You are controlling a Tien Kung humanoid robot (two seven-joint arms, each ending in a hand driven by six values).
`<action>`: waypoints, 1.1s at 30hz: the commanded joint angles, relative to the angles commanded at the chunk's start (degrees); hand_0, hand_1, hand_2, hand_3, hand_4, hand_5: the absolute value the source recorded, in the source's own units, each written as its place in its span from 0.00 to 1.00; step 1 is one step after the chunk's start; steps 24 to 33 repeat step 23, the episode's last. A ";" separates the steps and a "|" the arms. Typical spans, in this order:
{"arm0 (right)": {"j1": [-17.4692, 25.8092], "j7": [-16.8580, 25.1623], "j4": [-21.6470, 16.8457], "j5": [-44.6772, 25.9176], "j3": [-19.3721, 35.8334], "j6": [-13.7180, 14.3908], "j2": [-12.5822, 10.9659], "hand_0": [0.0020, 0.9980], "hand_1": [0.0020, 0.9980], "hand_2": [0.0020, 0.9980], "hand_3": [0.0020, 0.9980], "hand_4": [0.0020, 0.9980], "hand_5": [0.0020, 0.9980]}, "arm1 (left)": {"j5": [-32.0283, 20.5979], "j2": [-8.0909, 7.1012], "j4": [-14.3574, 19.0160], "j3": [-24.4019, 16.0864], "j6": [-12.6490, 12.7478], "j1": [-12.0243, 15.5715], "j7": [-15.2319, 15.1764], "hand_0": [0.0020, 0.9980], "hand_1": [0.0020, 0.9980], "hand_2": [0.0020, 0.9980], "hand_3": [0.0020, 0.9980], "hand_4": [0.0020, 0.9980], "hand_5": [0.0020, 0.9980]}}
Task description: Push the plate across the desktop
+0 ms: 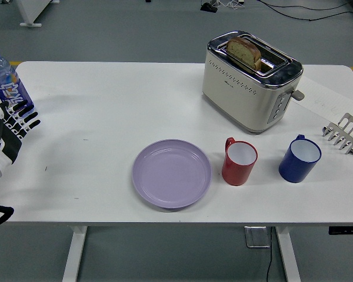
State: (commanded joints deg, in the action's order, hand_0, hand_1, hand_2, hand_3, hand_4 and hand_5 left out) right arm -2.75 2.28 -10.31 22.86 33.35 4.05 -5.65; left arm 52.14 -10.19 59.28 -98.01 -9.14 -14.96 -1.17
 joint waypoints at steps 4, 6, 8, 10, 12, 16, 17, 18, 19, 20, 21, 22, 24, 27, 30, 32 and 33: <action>-0.16 0.01 0.00 0.06 0.07 0.02 -0.03 0.69 0.69 0.78 0.72 0.35 0.32 | 0.04 -0.01 0.02 -0.20 0.05 -0.06 -0.01 0.74 0.79 0.79 0.73 0.54 1.00; -0.19 0.02 0.00 0.04 0.07 0.03 -0.03 0.69 0.69 0.78 0.72 0.35 0.32 | 0.04 -0.01 0.02 -0.24 0.04 -0.04 -0.01 0.74 0.79 0.79 0.73 0.54 1.00; -0.25 0.01 0.00 0.11 0.15 0.03 -0.06 0.69 0.69 0.78 0.72 0.35 0.32 | 0.09 0.04 0.00 -0.36 0.04 0.01 -0.01 0.74 0.79 0.79 0.73 0.54 1.00; -0.28 0.00 0.00 0.17 0.19 0.03 -0.07 0.69 0.69 0.78 0.72 0.35 0.32 | 0.13 0.09 -0.02 -0.44 0.03 0.02 -0.02 0.74 0.79 0.79 0.73 0.54 1.00; -0.28 0.00 0.00 0.23 0.29 0.05 -0.06 0.69 0.69 0.78 0.72 0.35 0.32 | 0.14 0.13 -0.01 -0.46 -0.01 0.00 -0.02 0.74 0.79 0.79 0.73 0.54 1.00; -0.30 -0.02 0.00 0.34 0.36 0.06 -0.08 0.69 0.69 0.78 0.72 0.35 0.32 | 0.11 0.12 -0.02 -0.44 0.01 -0.09 -0.05 0.74 0.79 0.79 0.73 0.54 1.00; -0.31 -0.02 0.00 0.41 0.41 0.06 -0.09 0.69 0.69 0.78 0.72 0.35 0.32 | 0.11 0.09 -0.03 -0.42 0.01 -0.09 -0.06 0.74 0.79 0.79 0.73 0.54 1.00; -0.32 -0.02 0.00 0.45 0.44 0.05 -0.10 0.69 0.69 0.78 0.72 0.35 0.32 | 0.11 0.08 -0.04 -0.41 0.00 -0.10 -0.06 0.74 0.79 0.79 0.72 0.54 1.00; -0.33 -0.03 0.00 0.46 0.45 0.06 -0.09 0.69 0.69 0.78 0.72 0.35 0.32 | 0.11 0.05 -0.06 -0.40 -0.01 -0.10 -0.07 0.74 0.79 0.79 0.72 0.54 1.00; -0.34 -0.03 0.00 0.45 0.45 0.07 -0.08 0.69 0.69 0.78 0.72 0.35 0.32 | 0.12 0.03 -0.07 -0.39 -0.01 -0.11 -0.08 0.74 0.79 0.79 0.72 0.54 1.00; -0.35 -0.01 0.00 0.38 0.39 0.06 -0.08 0.69 0.69 0.78 0.72 0.35 0.32 | 0.15 0.03 -0.18 -0.45 -0.02 -0.15 -0.10 0.74 0.79 0.79 0.72 0.54 1.00; -0.36 0.00 0.00 0.35 0.35 0.06 -0.07 0.69 0.69 0.78 0.72 0.35 0.32 | 0.17 0.03 -0.24 -0.49 -0.03 -0.17 -0.11 0.74 0.79 0.79 0.72 0.54 1.00; -0.38 0.01 0.00 0.32 0.32 0.07 -0.07 0.69 0.69 0.78 0.72 0.35 0.32 | 0.23 0.04 -0.40 -0.59 0.00 -0.20 -0.13 0.74 0.79 0.79 0.72 0.54 1.00; -0.38 0.01 0.00 0.32 0.32 0.07 -0.07 0.69 0.69 0.78 0.72 0.35 0.32 | 0.23 0.04 -0.40 -0.59 0.00 -0.20 -0.13 0.74 0.79 0.79 0.72 0.54 1.00; -0.38 0.01 0.00 0.32 0.32 0.07 -0.07 0.69 0.69 0.78 0.72 0.35 0.32 | 0.23 0.04 -0.40 -0.59 0.00 -0.20 -0.13 0.74 0.79 0.79 0.72 0.54 1.00; -0.38 0.01 0.00 0.32 0.32 0.07 -0.07 0.69 0.69 0.78 0.72 0.35 0.32 | 0.23 0.04 -0.40 -0.59 0.00 -0.20 -0.13 0.74 0.79 0.79 0.72 0.54 1.00; -0.38 0.01 0.00 0.32 0.32 0.07 -0.07 0.69 0.69 0.78 0.72 0.35 0.32 | 0.23 0.04 -0.40 -0.59 0.00 -0.20 -0.13 0.74 0.79 0.79 0.72 0.54 1.00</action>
